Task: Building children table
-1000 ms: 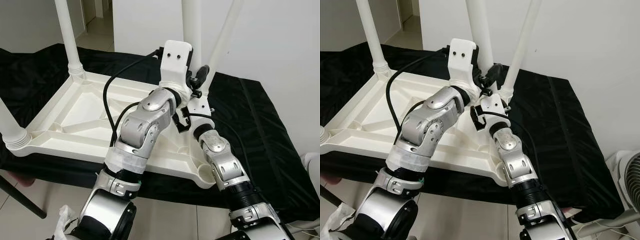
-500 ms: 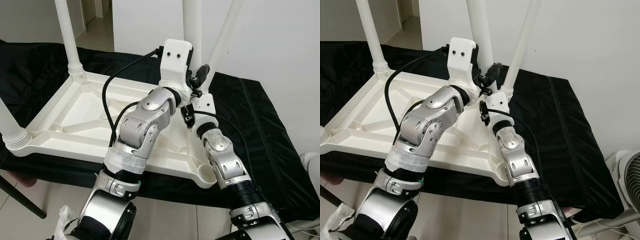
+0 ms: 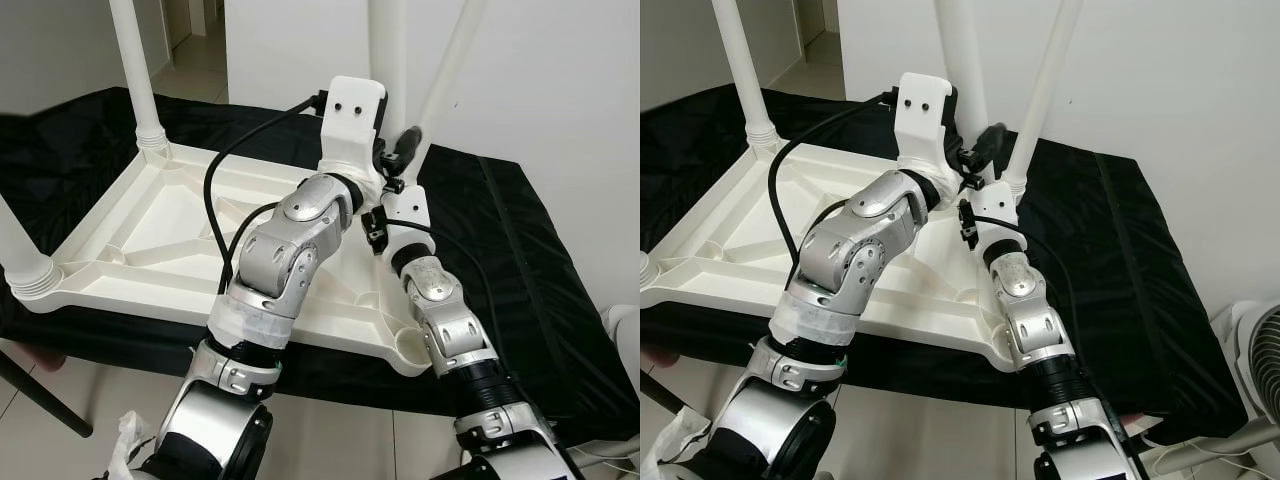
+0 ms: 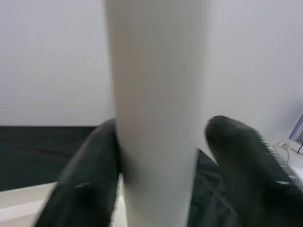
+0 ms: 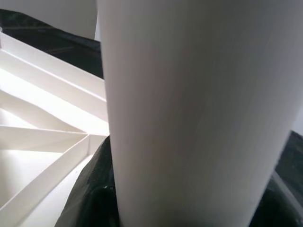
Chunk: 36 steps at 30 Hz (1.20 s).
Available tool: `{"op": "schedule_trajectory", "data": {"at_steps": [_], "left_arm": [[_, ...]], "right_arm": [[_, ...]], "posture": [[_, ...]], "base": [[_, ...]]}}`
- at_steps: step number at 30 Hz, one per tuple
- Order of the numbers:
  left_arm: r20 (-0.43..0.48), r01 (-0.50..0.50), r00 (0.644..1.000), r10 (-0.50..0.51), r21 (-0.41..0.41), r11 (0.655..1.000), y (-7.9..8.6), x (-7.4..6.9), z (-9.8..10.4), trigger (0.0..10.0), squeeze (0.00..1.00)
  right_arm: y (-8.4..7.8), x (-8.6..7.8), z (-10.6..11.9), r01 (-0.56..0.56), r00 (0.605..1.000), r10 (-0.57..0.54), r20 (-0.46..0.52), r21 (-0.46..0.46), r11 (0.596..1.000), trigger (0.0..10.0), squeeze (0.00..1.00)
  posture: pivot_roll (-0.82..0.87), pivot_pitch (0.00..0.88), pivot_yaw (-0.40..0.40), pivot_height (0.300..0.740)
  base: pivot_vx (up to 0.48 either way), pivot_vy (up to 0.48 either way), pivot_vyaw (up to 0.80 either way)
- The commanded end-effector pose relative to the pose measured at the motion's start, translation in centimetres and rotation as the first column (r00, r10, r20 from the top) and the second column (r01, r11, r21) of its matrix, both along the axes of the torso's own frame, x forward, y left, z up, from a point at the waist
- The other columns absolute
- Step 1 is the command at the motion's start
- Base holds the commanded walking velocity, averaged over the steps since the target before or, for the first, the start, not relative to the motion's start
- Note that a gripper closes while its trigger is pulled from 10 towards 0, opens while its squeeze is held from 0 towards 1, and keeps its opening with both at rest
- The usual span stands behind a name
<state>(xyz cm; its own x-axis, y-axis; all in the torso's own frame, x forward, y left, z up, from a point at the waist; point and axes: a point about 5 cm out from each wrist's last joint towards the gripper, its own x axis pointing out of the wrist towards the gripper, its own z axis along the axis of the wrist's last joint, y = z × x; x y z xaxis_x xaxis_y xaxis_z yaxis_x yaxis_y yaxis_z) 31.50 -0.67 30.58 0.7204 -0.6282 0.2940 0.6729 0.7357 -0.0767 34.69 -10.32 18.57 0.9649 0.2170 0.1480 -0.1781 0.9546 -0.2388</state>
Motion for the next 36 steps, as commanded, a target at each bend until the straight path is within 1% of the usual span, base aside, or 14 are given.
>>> {"op": "schedule_trajectory", "data": {"at_steps": [1, 8, 9, 11, 18, 22, 23, 24, 25, 30, 31, 32, 33, 36], "left_arm": [[0.025, 0.073, 0.997, -0.073, -0.013, 0.997, -0.8, -0.7, 0.4, 10.0, 1.0], [0.027, 0.055, 0.998, -0.055, -0.015, 0.998, -0.5, -0.5, 0.6, 10.0, 1.0], [0.031, 0.053, 0.998, -0.053, -0.021, 0.998, -0.4, -0.5, 0.7, 10.0, 0.0], [0.032, 0.063, 0.998, -0.061, -0.065, 0.996, -0.2, -0.7, 1.1, 10.0, 0.0], [0.034, 0.062, 0.998, -0.058, -0.139, 0.988, 0.7, -0.7, 1.8, 10.0, 0.0], [0.038, 0.057, 0.998, -0.053, -0.128, 0.99, 0.7, -0.5, 1.8, 10.0, 0.0], [0.037, 0.061, 0.998, -0.056, -0.131, 0.99, 0.7, -0.6, 1.7, 10.0, 0.09], [0.031, 0.063, 0.998, -0.059, -0.129, 0.99, 0.7, -0.5, 1.7, 10.0, 0.09], [0.024, 0.065, 0.998, -0.062, -0.127, 0.99, 0.6, -0.5, 1.6, 10.0, 0.0], [0.015, 0.069, 0.998, -0.068, -0.128, 0.989, 0.5, -0.5, 1.5, 10.0, 0.0], [0.019, 0.07, 0.998, -0.068, -0.129, 0.989, 0.4, -0.5, 1.5, 2.8, 0.0], [0.019, 0.07, 0.998, -0.068, -0.129, 0.989, 0.4, -0.5, 1.5, 2.8, 0.0], [0.02, 0.074, 0.997, -0.072, -0.126, 0.989, 0.4, -0.5, 1.5, 0.0, 0.0], [0.019, 0.067, 0.998, -0.065, -0.124, 0.99, 0.5, -0.4, 1.6, 0.0, 0.0]], "right_arm": [[-0.4, 0.1, -0.2, 0.023, 1.0, -0.023, -0.014, 0.002, 1.0, 10.0, 0.0], [-0.2, 0.1, -0.4, 0.017, 1.0, -0.017, -0.021, 0.004, 1.0, 10.0, 0.0], [-0.2, 0.1, -0.4, 0.018, 0.999, -0.018, -0.027, 0.012, 1.0, 10.0, 0.0], [-0.2, 0.1, -0.6, 0.027, 0.999, -0.026, -0.038, 0.02, 0.999, 10.0, 0.0], [-0.2, 0.0, -0.7, 0.028, 0.999, -0.027, -0.04, 0.025, 0.999, 10.0, 0.0], [-0.1, 0.0, -0.6, 0.018, 0.999, -0.018, -0.034, 0.017, 1.0, 10.0, 0.0], [0.0, 0.0, -0.6, 0.017, 0.999, -0.017, -0.033, 0.015, 1.0, 10.0, 0.0], [0.0, 0.0, -0.5, 0.014, 0.999, -0.014, -0.03, 0.012, 1.0, 10.0, 0.0], [0.1, 0.0, -0.4, 0.009, 1.0, -0.009, -0.019, 0.001, 1.0, 10.0, 0.0], [0.3, -0.1, -0.2, -0.003, 1.0, 0.003, -0.006, -0.015, 1.0, 10.0, 0.0], [0.4, -0.1, -0.2, -0.01, 1.0, 0.01, -0.001, -0.02, 1.0, 10.0, 0.0], [0.4, -0.1, -0.2, -0.01, 1.0, 0.01, -0.001, -0.02, 1.0, 10.0, 0.0], [0.4, -0.1, -0.1, -0.017, 1.0, 0.017, 0.004, -0.031, 0.999, 10.0, 0.0], [0.5, -0.2, -0.1, -0.02, 1.0, 0.02, 0.012, -0.046, 0.999, 10.0, 0.0]], "posture": [[-0.01, 0.0, -0.112, 0.74], [-0.01, 0.0, -0.112, 0.74], [-0.01, 0.0, -0.114, 0.74], [-0.01, 0.0, -0.117, 0.74], [-0.01, 0.0, -0.121, 0.74], [-0.01, 0.0, -0.121, 0.74], [-0.01, 0.0, -0.121, 0.74], [-0.01, 0.0, -0.123, 0.74], [-0.01, 0.0, -0.124, 0.74], [-0.01, 0.0, -0.123, 0.74], [-0.01, 0.0, -0.123, 0.74], [-0.01, 0.0, -0.123, 0.74], [-0.01, 0.0, -0.121, 0.74], [-0.01, 0.0, -0.12, 0.74]], "base": [[0.0, 0.0, 0.0], [0.0, 0.0, 0.0], [0.0, 0.0, 0.0], [0.0, 0.0, 0.0], [0.0, 0.0, 0.0], [0.0, 0.0, 0.0], [0.0, 0.0, 0.0], [0.0, 0.0, 0.0], [0.0, 0.0, 0.0], [0.0, 0.0, 0.0], [0.0, 0.0, 0.0], [0.0, 0.0, 0.0], [0.0, 0.0, 0.0], [0.0, 0.0, 0.0]]}}
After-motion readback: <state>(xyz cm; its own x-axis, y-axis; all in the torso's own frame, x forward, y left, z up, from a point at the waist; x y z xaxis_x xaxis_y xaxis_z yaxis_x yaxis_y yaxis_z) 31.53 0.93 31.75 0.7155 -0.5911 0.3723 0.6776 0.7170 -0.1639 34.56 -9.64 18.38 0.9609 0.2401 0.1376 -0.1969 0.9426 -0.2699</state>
